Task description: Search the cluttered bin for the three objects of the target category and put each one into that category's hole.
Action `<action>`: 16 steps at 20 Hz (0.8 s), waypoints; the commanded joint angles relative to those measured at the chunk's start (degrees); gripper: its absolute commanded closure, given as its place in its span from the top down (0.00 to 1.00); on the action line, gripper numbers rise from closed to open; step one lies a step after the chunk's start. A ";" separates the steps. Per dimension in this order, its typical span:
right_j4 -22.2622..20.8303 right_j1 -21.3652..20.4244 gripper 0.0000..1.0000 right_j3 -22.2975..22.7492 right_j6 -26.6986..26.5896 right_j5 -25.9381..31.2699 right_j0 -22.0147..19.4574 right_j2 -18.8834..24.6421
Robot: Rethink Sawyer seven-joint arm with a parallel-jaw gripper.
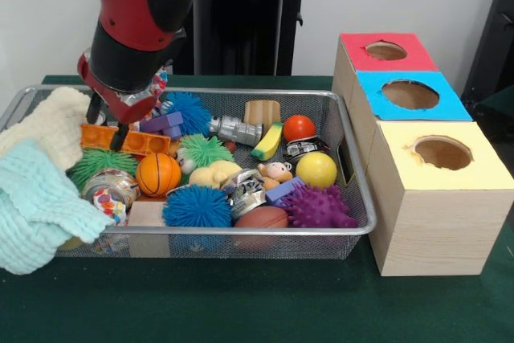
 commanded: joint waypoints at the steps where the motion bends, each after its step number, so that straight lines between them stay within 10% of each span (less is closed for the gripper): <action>1: 3.47 4.45 1.00 4.76 -4.59 13.17 -2.18 1.20; 16: 4.45 11.11 1.00 4.35 -4.25 14.77 -5.71 3.76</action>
